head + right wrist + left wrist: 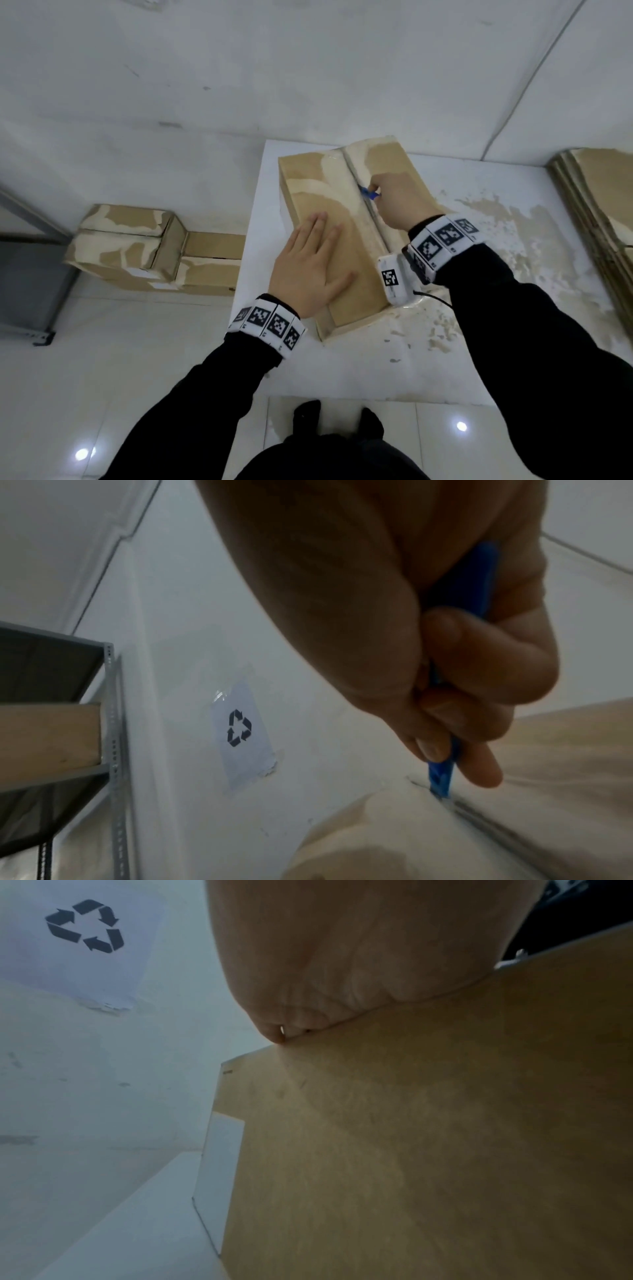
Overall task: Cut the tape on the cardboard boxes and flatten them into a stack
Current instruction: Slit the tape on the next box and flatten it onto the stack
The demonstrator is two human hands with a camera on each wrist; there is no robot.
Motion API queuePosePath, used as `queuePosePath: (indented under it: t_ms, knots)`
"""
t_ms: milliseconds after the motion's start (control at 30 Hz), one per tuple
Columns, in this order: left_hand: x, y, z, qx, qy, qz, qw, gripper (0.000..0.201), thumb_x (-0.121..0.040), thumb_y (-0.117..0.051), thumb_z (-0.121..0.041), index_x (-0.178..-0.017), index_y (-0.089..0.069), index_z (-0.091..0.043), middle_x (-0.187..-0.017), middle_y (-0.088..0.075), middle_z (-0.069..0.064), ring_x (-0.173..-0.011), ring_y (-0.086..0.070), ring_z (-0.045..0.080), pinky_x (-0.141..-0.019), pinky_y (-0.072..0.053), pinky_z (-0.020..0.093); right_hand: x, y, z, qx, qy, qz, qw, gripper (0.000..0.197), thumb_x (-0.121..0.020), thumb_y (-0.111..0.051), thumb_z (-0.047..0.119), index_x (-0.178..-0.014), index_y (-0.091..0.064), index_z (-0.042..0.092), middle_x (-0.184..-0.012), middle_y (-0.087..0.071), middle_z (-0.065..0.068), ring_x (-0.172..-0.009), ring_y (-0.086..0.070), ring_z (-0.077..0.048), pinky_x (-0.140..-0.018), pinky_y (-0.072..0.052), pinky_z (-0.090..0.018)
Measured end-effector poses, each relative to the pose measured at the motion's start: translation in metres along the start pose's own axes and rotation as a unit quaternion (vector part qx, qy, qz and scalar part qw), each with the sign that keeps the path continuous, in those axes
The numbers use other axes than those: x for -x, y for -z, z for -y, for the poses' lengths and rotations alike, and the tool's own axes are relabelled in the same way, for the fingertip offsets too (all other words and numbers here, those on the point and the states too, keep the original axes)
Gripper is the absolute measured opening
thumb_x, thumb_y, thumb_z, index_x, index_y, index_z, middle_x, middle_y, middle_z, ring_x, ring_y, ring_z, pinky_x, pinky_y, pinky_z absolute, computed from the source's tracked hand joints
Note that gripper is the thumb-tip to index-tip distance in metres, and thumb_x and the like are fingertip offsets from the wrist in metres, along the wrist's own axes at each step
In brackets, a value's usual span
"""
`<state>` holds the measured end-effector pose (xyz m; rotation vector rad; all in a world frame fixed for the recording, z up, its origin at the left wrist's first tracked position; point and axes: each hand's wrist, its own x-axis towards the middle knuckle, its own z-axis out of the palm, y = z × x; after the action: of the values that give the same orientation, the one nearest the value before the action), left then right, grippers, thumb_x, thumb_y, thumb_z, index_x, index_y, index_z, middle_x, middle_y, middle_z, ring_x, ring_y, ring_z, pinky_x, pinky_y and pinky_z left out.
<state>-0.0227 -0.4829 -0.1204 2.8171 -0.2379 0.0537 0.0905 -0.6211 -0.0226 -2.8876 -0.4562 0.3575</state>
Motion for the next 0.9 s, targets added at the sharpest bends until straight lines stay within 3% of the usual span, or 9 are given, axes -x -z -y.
queuePosePath:
  t_ms: [133, 200, 267, 333, 400, 567, 633, 833, 900]
  knots:
    - [0.000, -0.001, -0.001, 0.004, -0.004, 0.007, 1.000, 0.085, -0.083, -0.012, -0.073, -0.153, -0.009, -0.025, -0.161, 0.000, 0.003, -0.148, 0.005, 0.016, -0.120, -0.003, 0.034, 0.003, -0.007, -0.012, -0.005, -0.015, -0.017, 1.000, 0.023, -0.097, -0.039, 0.005, -0.116, -0.052, 0.001, -0.108, -0.057, -0.021, -0.082, -0.047, -0.028, -0.066, -0.034, -0.033]
    - [-0.001, 0.000, -0.003, 0.003, -0.001, 0.010, 1.000, 0.086, -0.081, -0.011, -0.073, -0.153, -0.009, -0.025, -0.161, 0.000, 0.003, -0.148, 0.005, 0.016, -0.119, -0.005, 0.033, 0.002, -0.010, -0.011, -0.012, -0.017, -0.013, 1.000, 0.022, -0.097, -0.042, 0.013, -0.115, -0.049, 0.001, -0.107, -0.058, -0.021, -0.085, -0.050, -0.031, -0.067, -0.035, -0.034]
    - [-0.002, 0.002, -0.002, 0.001, 0.001, 0.013, 1.000, 0.087, -0.081, -0.009, -0.073, -0.153, -0.009, -0.025, -0.161, 0.000, 0.003, -0.148, 0.006, 0.016, -0.119, -0.004, 0.033, -0.004, -0.006, -0.007, 0.006, -0.009, -0.023, 1.000, 0.026, -0.097, -0.047, 0.021, -0.114, -0.050, 0.001, -0.110, -0.059, -0.020, -0.098, -0.054, -0.034, -0.073, -0.038, -0.036]
    - [-0.002, 0.002, -0.002, 0.000, 0.002, 0.019, 1.000, 0.088, -0.080, -0.008, -0.073, -0.153, -0.007, -0.025, -0.161, 0.002, 0.003, -0.147, 0.007, 0.016, -0.119, -0.002, 0.033, -0.007, 0.003, -0.004, 0.051, 0.008, -0.029, 0.998, 0.026, -0.098, -0.045, 0.020, -0.113, -0.052, 0.000, -0.115, -0.058, -0.021, -0.107, -0.053, -0.035, -0.082, -0.039, -0.037]
    - [-0.001, 0.002, -0.003, -0.006, 0.002, 0.022, 1.000, 0.088, -0.080, -0.008, -0.073, -0.153, -0.006, -0.026, -0.161, 0.004, 0.002, -0.147, 0.009, 0.016, -0.119, 0.000, 0.033, -0.009, 0.009, -0.004, 0.081, 0.027, -0.025, 0.996, 0.022, -0.099, -0.041, 0.014, -0.111, -0.053, -0.001, -0.116, -0.057, -0.022, -0.109, -0.051, -0.034, -0.084, -0.038, -0.037]
    - [-0.001, 0.002, -0.004, -0.003, 0.006, 0.027, 1.000, 0.089, -0.079, -0.005, -0.074, -0.153, -0.005, -0.026, -0.161, 0.007, 0.001, -0.147, 0.012, 0.014, -0.119, 0.003, 0.034, 0.002, 0.009, 0.004, 0.072, 0.017, -0.002, 0.997, 0.023, -0.098, -0.035, 0.004, -0.113, -0.051, -0.001, -0.116, -0.055, -0.023, -0.099, -0.050, -0.033, -0.073, -0.033, -0.035]
    - [-0.001, 0.001, -0.003, -0.004, 0.010, 0.029, 1.000, 0.088, -0.078, -0.006, -0.074, -0.153, -0.005, -0.027, -0.161, 0.006, 0.001, -0.147, 0.012, 0.014, -0.119, 0.003, 0.035, 0.010, 0.007, 0.005, 0.059, 0.014, -0.009, 0.998, 0.024, -0.098, -0.033, 0.005, -0.114, -0.050, -0.002, -0.114, -0.055, -0.025, -0.101, -0.051, -0.035, -0.070, -0.030, -0.033]
    - [-0.002, -0.001, -0.003, -0.012, 0.013, 0.024, 1.000, 0.087, -0.079, -0.006, -0.073, -0.153, -0.006, -0.026, -0.161, 0.004, 0.002, -0.147, 0.009, 0.016, -0.117, 0.003, 0.035, 0.041, -0.005, -0.018, 0.024, -0.019, 0.049, 0.998, 0.018, -0.096, -0.043, 0.005, -0.109, -0.055, 0.001, -0.106, -0.060, -0.020, -0.087, -0.053, -0.030, -0.068, -0.040, -0.033]
    - [-0.002, -0.001, -0.001, -0.010, 0.016, 0.022, 1.000, 0.087, -0.078, -0.005, -0.073, -0.153, -0.005, -0.027, -0.161, 0.005, 0.001, -0.147, 0.009, 0.016, -0.117, 0.002, 0.036, 0.042, -0.008, -0.023, 0.003, -0.020, 0.049, 0.999, 0.017, -0.095, -0.044, 0.004, -0.107, -0.056, 0.003, -0.102, -0.062, -0.018, -0.089, -0.056, -0.031, -0.071, -0.044, -0.035]
